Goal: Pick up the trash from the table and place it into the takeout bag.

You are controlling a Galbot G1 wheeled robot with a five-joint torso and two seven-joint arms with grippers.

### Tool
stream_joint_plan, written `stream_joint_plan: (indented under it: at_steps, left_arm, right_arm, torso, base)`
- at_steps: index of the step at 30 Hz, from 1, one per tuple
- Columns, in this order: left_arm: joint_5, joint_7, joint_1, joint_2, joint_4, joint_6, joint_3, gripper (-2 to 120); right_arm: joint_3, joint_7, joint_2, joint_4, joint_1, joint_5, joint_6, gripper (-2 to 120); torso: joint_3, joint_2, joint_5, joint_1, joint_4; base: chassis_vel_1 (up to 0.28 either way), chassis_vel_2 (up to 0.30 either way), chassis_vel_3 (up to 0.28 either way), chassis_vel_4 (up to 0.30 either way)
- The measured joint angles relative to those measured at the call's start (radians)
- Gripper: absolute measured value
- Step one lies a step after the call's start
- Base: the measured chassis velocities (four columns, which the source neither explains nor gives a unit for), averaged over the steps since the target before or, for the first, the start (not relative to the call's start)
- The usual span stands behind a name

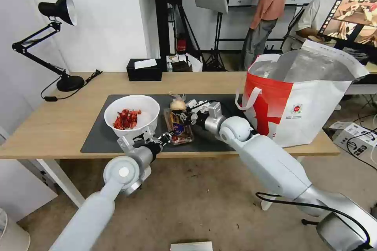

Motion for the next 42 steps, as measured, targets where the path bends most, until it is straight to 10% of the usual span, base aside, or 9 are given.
stream_joint_plan:
  at_steps: [21,32,42]
  left_arm:
    - [-0.019,0.024,0.063,0.06,-0.188,-0.015,-0.091,0]
    - [-0.029,0.07,-0.083,0.124,-0.212,-0.024,-0.06,0]
    - [-0.087,0.061,-0.418,0.106,-0.106,-0.023,0.122,0]
  right_arm:
    - [0.411,0.359,-0.249,0.554,-0.663,0.017,0.208,0]
    - [0.622,0.416,-0.112,0.693,-1.201,-0.266,0.435,26]
    - [0.661,0.466,0.036,0.656,-1.339,-0.425,0.527,61]
  torso:
    - [0.0,0.0,0.0002,0.0,0.0]
    - [0.0,0.0,-0.0003,0.0,-0.0001]
    - [0.0,0.0,-0.0002,0.0,0.0004]
  base:
    - [0.0,0.0,0.0,0.0]
    - [0.0,0.0,0.0,0.0]
    - [0.0,0.0,0.0,0.0]
